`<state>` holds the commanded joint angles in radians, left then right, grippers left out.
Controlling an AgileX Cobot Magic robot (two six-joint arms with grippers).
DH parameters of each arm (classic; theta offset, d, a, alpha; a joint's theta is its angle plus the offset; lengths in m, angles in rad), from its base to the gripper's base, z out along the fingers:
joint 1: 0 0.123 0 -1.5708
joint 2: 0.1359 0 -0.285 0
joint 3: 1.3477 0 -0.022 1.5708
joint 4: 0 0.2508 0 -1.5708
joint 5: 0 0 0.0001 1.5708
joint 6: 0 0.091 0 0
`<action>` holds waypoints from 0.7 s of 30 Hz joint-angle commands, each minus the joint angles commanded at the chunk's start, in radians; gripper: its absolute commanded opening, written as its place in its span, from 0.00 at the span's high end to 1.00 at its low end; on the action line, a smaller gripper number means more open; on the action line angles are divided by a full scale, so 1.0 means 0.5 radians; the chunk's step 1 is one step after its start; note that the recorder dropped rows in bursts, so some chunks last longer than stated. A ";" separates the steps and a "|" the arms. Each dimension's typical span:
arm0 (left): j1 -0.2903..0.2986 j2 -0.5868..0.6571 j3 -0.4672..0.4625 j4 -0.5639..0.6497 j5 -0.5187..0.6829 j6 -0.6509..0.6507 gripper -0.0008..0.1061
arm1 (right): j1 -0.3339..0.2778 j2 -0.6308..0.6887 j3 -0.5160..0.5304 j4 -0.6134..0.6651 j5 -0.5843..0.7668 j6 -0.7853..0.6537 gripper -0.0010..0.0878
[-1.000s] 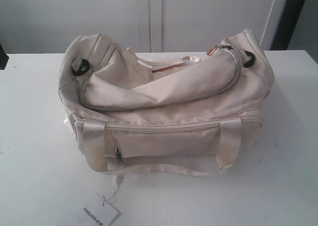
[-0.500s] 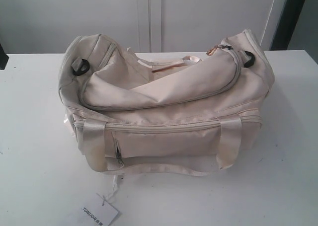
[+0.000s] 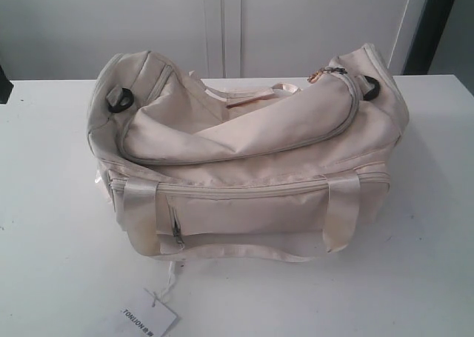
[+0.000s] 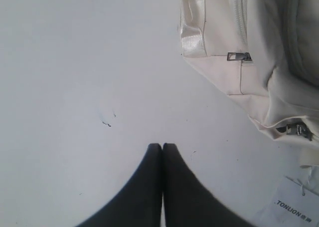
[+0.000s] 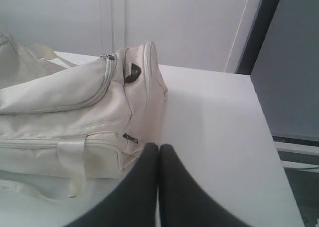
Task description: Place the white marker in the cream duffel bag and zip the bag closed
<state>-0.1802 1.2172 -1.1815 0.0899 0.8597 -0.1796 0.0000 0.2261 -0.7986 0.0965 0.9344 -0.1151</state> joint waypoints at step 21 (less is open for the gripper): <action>0.000 0.000 0.000 0.000 0.000 0.000 0.99 | 0.000 -0.017 0.000 -0.056 -0.048 0.038 0.99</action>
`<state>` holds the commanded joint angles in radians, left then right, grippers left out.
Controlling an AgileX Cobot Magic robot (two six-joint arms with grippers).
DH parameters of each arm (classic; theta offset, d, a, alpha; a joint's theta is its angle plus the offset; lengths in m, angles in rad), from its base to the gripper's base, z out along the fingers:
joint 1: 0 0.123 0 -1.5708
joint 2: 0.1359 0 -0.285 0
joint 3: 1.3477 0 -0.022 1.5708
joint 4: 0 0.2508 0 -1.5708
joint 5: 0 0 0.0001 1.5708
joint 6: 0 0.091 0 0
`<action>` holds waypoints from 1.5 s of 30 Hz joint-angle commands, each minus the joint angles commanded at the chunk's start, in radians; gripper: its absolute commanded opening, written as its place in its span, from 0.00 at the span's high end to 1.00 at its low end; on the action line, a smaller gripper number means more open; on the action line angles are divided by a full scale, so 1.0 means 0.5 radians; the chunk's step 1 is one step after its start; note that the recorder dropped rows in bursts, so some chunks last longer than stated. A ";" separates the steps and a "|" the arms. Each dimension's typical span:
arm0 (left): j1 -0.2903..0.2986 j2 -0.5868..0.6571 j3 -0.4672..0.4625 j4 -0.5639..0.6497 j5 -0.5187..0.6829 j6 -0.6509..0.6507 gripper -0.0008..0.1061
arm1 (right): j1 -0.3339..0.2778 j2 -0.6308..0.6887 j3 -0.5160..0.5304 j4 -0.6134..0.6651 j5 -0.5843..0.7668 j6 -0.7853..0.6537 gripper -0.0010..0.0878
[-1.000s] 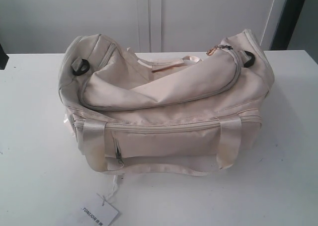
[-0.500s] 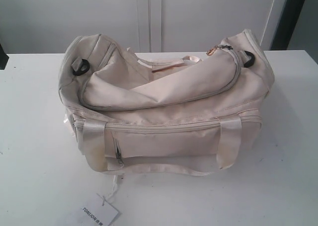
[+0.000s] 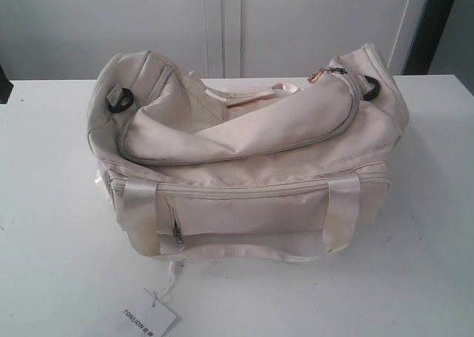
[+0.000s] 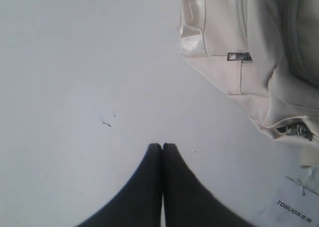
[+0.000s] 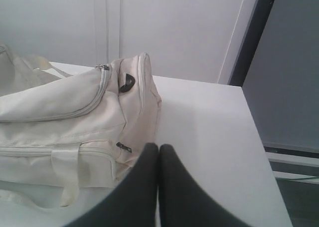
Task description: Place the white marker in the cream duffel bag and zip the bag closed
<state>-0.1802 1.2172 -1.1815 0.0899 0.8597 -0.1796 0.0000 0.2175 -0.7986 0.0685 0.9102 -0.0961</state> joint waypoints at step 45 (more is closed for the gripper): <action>0.000 0.000 0.000 0.000 0.000 0.000 0.99 | 0.000 -0.435 1.109 -0.137 -0.872 0.111 0.99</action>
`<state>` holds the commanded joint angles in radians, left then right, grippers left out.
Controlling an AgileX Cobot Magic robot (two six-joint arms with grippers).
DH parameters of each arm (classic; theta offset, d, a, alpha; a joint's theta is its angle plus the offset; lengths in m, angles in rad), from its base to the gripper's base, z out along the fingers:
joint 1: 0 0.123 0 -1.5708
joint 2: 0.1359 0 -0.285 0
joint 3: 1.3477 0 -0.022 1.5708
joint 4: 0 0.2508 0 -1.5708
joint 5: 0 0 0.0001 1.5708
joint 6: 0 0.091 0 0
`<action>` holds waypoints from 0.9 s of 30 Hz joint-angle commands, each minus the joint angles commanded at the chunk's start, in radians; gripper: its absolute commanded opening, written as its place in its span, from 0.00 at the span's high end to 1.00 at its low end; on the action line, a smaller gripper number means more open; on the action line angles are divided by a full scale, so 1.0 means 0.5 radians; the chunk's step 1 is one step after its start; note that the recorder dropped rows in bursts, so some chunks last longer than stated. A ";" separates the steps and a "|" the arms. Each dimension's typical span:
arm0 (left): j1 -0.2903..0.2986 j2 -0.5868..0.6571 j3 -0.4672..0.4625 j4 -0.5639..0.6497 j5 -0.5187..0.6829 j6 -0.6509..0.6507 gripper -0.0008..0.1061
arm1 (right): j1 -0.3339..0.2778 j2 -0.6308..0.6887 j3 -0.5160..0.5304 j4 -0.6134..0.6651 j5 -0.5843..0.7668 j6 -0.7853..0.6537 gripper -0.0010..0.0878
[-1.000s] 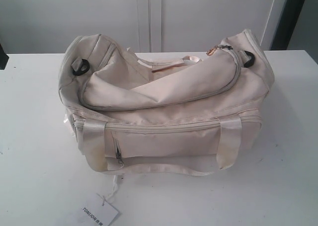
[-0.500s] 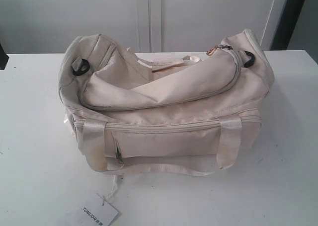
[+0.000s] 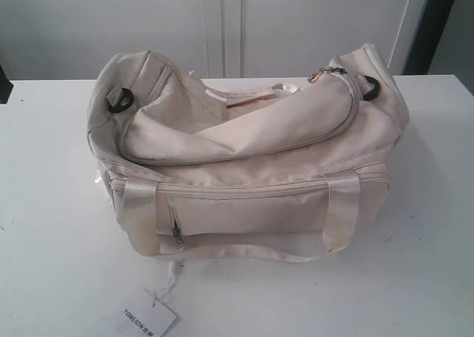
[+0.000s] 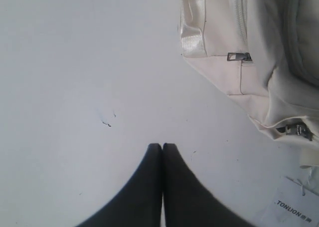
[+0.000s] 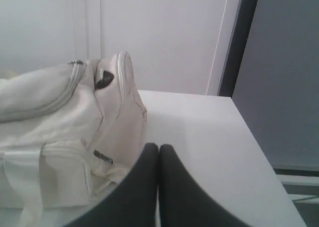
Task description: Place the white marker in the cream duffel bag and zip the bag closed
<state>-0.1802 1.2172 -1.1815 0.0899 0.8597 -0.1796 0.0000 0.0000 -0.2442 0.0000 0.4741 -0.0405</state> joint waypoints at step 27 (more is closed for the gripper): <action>0.000 0.000 0.000 0.000 -0.001 0.000 0.99 | 0.000 0.000 0.488 0.000 -0.264 0.000 0.99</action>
